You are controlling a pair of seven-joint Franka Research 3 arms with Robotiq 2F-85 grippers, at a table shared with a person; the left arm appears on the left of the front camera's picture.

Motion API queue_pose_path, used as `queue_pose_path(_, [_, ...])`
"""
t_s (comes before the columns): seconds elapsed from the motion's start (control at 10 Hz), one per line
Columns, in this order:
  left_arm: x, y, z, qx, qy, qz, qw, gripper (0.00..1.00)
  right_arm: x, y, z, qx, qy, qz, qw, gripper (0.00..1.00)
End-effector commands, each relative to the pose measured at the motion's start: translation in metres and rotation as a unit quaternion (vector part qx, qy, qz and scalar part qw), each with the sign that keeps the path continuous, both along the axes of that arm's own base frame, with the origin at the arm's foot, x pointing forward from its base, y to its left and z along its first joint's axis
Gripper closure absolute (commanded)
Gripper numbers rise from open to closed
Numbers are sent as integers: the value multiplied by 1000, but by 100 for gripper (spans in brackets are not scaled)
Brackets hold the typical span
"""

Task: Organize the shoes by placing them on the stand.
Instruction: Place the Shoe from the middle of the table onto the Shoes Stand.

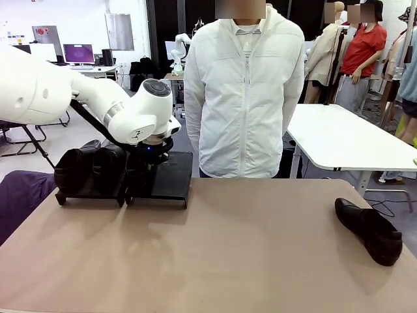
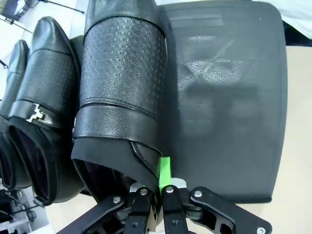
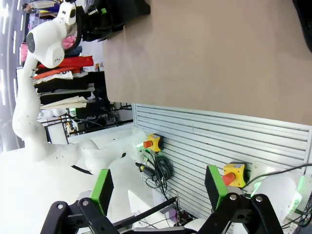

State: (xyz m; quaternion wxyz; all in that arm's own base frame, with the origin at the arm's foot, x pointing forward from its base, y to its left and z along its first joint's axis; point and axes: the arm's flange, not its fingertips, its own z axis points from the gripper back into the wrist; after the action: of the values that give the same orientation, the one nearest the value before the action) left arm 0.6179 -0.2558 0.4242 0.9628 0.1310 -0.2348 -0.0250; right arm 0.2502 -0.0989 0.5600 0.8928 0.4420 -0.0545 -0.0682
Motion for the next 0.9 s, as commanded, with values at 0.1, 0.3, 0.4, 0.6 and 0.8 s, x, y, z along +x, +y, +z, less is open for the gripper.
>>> queue_pose_path(0.1, [8, -7, 0, -8, -42, -2, 999, 46, 0, 0, -1, 7, -12, 6, 1000, 0])
queue_pose_path(0.3, [8, -10, -3, 3, -39, -3, 999, 0, 0, 0, -1, 7, -12, 6, 1000, 0])
queue_pose_path(0.4, [4, -12, 1, 3, -39, -6, 999, 0, 0, 0, -1, 7, -12, 6, 1000, 0])
queue_pose_path(0.6, [-16, -11, 20, -4, -49, -9, 999, 0, 0, 0, -1, 7, -12, 6, 1000, 0])
queue_pose_path(0.8, [-59, -8, 55, -14, 5, 5, 1000, 0, 0, 0, -1, 7, -12, 6, 1000, 0])
